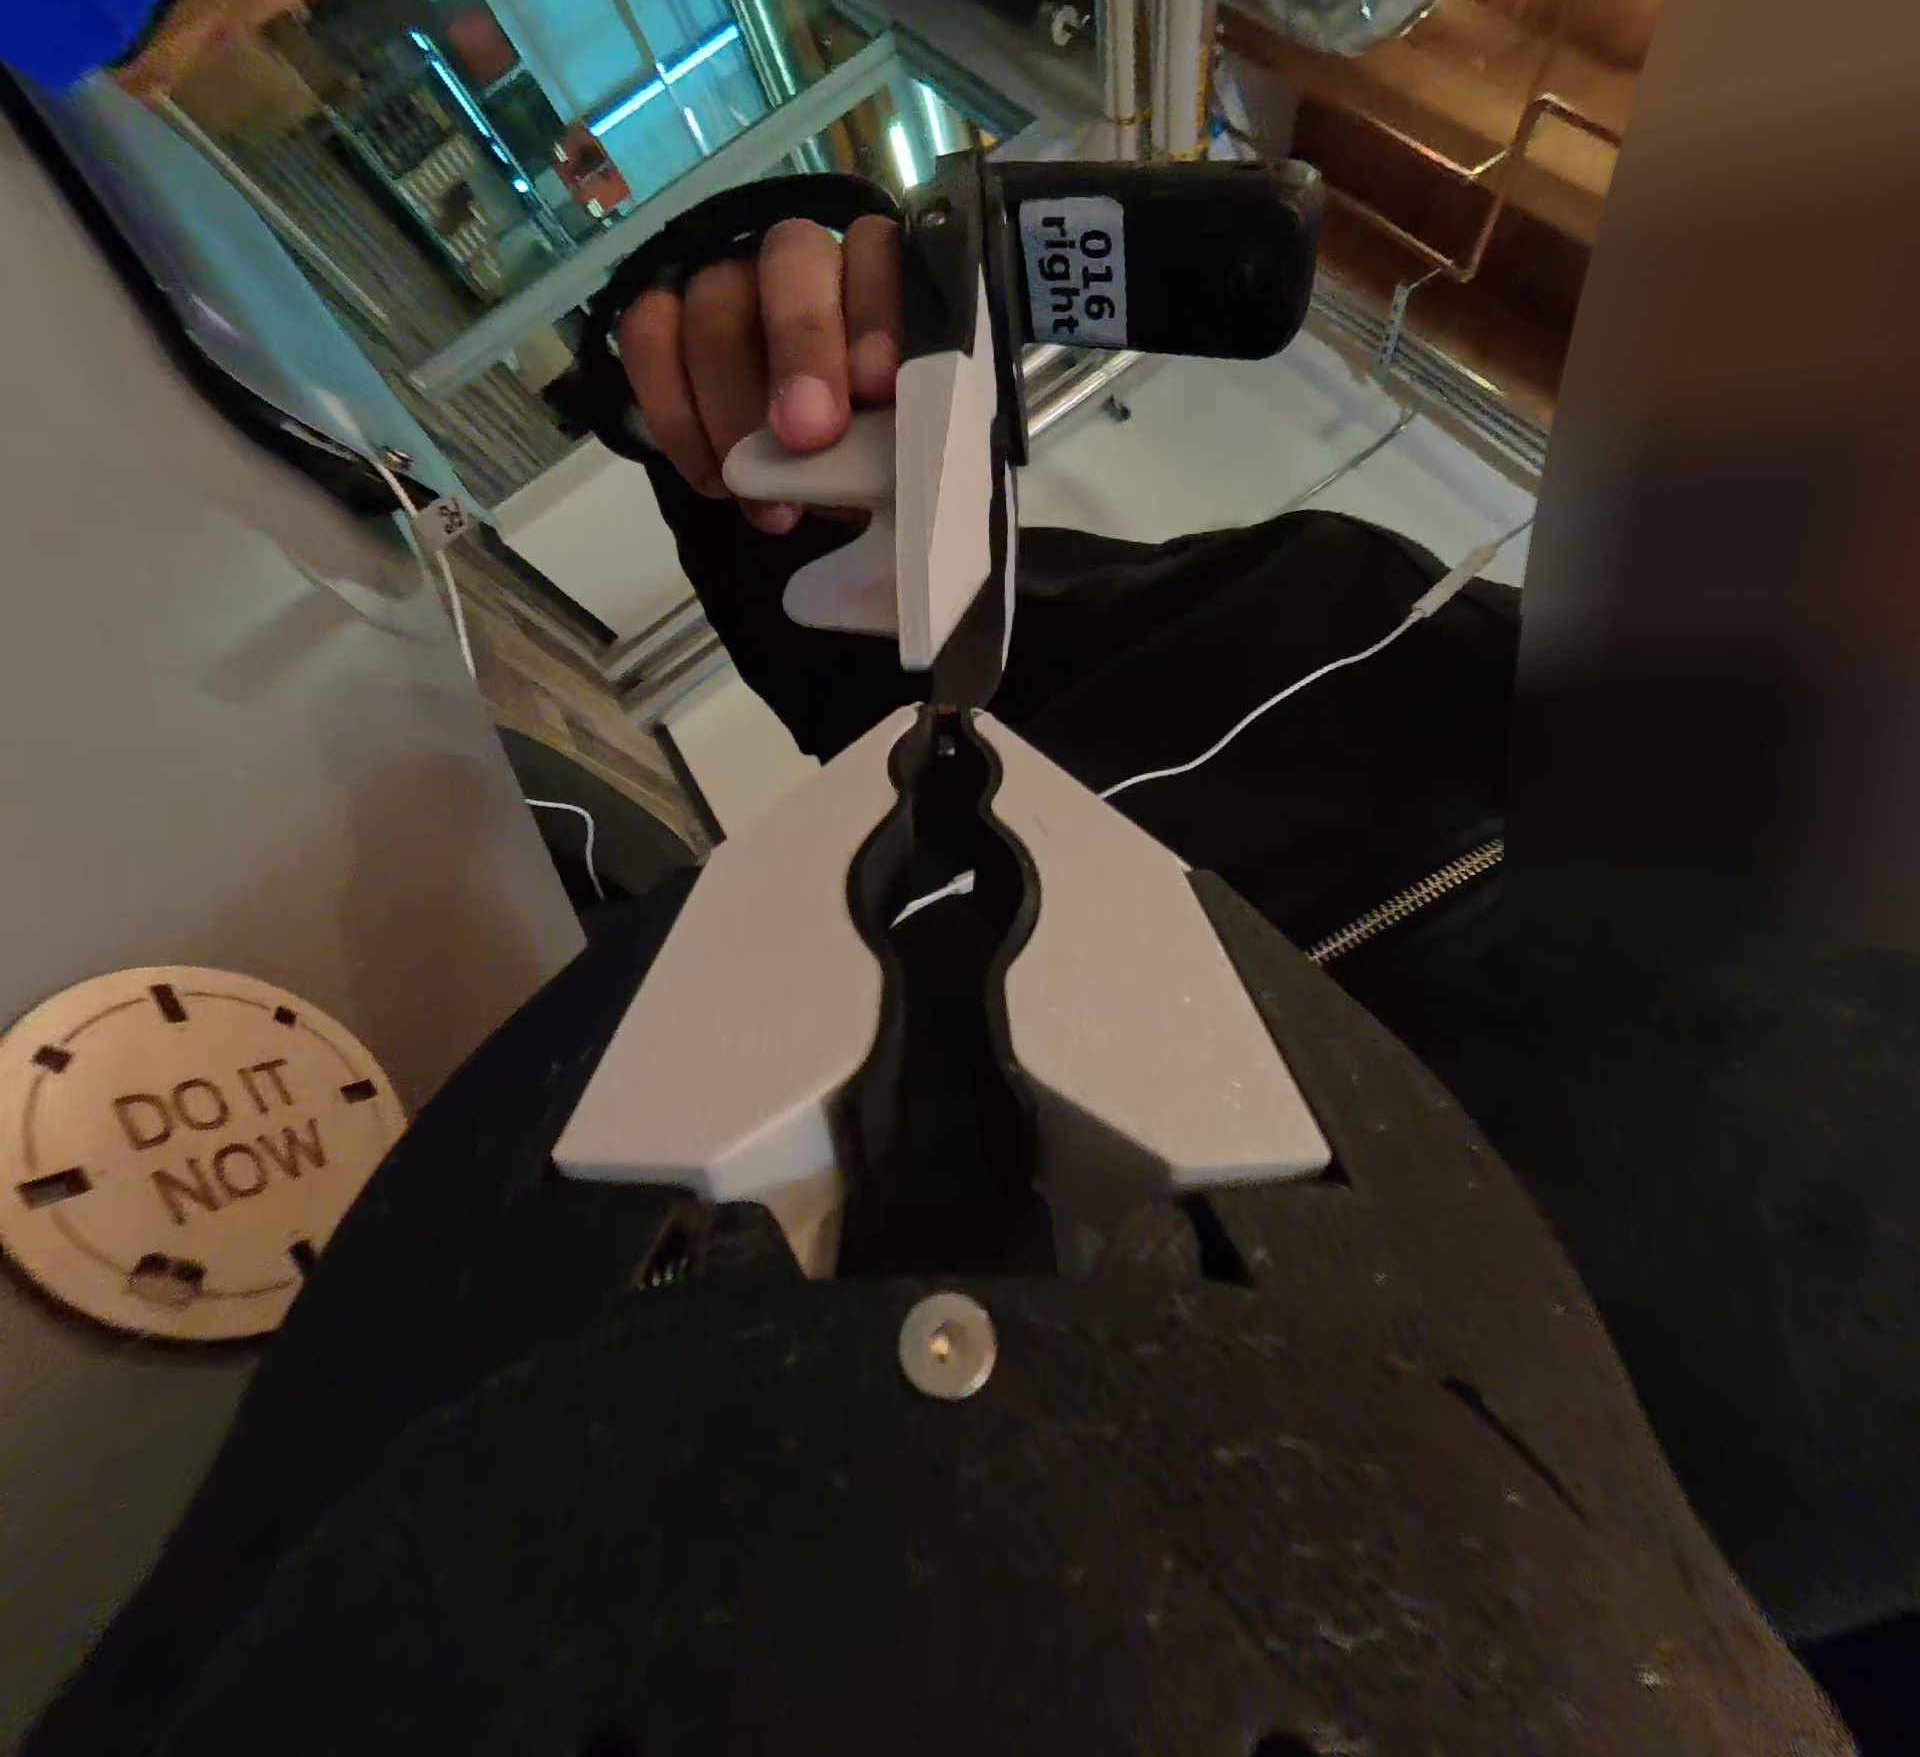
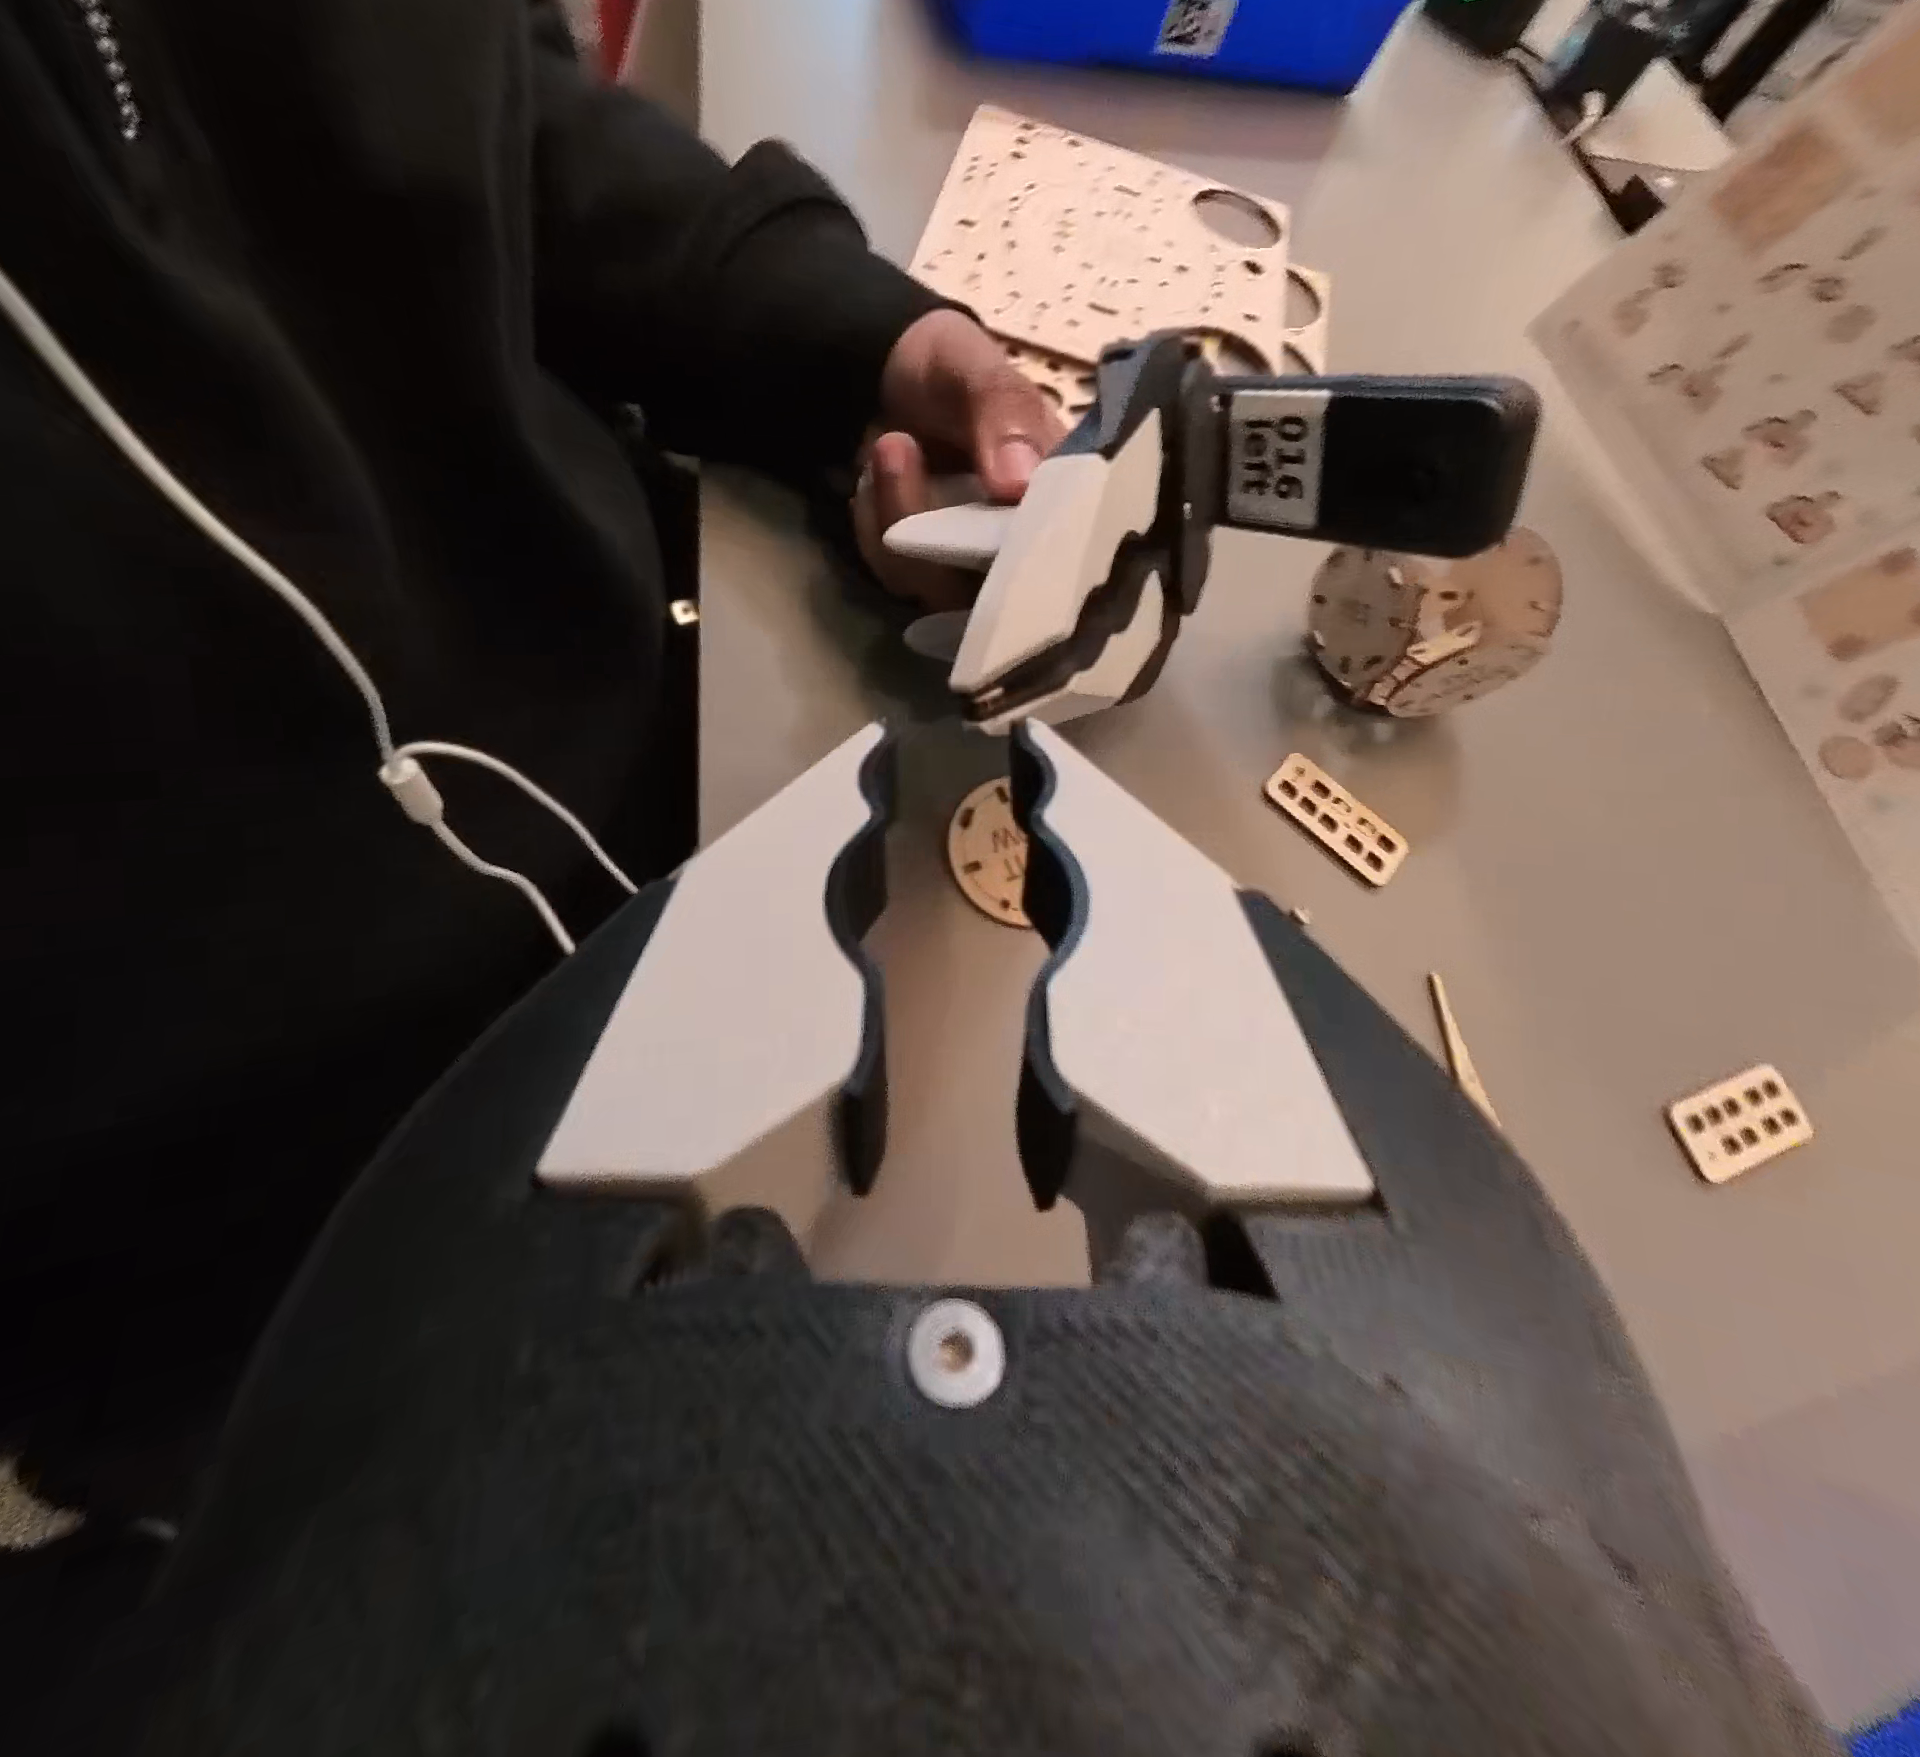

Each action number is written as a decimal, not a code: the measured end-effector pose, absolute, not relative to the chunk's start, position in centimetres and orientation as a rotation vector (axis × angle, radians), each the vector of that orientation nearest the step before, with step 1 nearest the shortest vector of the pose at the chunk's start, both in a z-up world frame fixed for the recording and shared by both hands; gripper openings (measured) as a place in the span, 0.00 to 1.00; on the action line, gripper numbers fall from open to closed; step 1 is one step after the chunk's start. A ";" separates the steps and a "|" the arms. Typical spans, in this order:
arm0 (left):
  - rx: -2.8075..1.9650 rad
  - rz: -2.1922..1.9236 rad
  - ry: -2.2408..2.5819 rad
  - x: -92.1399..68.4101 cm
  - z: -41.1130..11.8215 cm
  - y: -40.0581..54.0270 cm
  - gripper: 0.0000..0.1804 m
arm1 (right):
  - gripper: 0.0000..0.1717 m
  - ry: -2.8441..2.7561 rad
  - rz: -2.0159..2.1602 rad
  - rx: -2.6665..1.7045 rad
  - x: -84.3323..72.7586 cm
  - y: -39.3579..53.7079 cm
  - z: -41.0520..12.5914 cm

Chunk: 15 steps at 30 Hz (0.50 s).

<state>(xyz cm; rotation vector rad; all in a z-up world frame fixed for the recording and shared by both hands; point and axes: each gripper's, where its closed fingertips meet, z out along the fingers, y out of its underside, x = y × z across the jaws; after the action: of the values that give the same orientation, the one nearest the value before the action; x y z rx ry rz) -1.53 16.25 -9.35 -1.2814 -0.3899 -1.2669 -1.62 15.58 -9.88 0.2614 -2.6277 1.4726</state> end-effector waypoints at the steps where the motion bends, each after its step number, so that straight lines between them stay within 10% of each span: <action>1: -1.275 -1.282 -0.386 -1.3 -9.2 16.3 0.00 | 0.10 -2.648 1.453 0.301 -1.4 15.5 -10.0; 15: -1.281 -1.372 -0.434 -0.1 -10.2 16.4 0.00 | 0.04 -2.686 1.443 0.438 -0.7 15.1 -10.8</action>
<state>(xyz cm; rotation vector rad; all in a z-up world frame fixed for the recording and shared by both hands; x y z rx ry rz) -0.09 16.39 -10.17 -1.2809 -0.4344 -1.3717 -0.66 15.09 -10.77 0.4377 -2.6864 1.4425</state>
